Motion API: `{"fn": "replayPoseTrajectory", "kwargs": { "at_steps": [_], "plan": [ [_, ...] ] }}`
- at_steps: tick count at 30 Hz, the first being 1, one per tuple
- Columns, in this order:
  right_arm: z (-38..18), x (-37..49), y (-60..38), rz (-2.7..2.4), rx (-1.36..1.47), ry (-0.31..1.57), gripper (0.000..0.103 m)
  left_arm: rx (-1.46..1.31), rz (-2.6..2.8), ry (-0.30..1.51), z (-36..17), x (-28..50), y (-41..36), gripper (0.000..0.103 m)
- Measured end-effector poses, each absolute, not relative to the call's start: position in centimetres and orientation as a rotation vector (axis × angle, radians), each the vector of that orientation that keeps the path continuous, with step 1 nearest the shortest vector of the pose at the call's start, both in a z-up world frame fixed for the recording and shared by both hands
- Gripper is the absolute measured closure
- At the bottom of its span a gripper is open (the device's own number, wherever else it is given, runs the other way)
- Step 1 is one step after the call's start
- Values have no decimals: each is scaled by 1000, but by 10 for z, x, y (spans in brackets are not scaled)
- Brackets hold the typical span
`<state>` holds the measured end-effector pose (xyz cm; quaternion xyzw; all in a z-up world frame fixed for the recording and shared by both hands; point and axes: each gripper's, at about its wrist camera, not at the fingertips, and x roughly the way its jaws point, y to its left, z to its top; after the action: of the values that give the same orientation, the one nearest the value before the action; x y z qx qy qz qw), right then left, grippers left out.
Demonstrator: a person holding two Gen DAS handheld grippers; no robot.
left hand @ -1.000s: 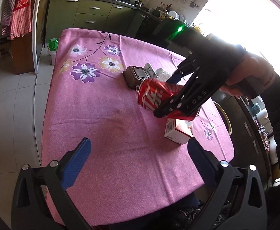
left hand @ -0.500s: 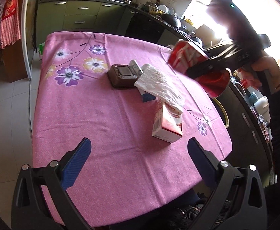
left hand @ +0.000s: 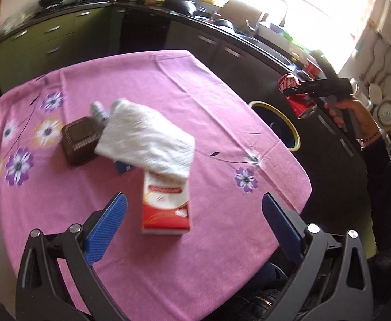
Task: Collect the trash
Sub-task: 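Carry the Coke can over the bin and open the right gripper, then grasp the red-and-white milk carton with the left gripper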
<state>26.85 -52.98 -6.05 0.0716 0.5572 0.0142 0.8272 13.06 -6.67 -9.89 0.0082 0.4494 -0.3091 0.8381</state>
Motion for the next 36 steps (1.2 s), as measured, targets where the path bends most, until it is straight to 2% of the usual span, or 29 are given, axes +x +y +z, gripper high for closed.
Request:
{"fn": "replayPoseTrajectory", "kwargs": {
  "at_steps": [4, 11, 12, 13, 18, 28, 36],
  "plan": [
    [-94, 270, -577, -71, 235, 1182, 31, 58, -682, 954, -95, 135, -90, 7],
    [-142, 291, -597, -123, 227, 1234, 31, 116, -667, 997, -101, 139, -104, 7],
    [-144, 292, -600, -133, 229, 1233, 27, 118, -665, 1003, -103, 140, -104, 7],
    [-144, 291, -600, -156, 224, 1228, 24, 118, -662, 1010, -105, 141, -104, 7],
    [-132, 268, -602, -170, 231, 1155, 24, 123, -660, 1031, -111, 143, -105, 7],
    [-101, 176, -534, -17, 315, 928, 23, 157, -625, 1091, -135, 155, -111, 7],
    [-96, 135, -499, 27, 348, 848, 20, 209, -511, 1118, -151, 167, -110, 7]
  ]
}}
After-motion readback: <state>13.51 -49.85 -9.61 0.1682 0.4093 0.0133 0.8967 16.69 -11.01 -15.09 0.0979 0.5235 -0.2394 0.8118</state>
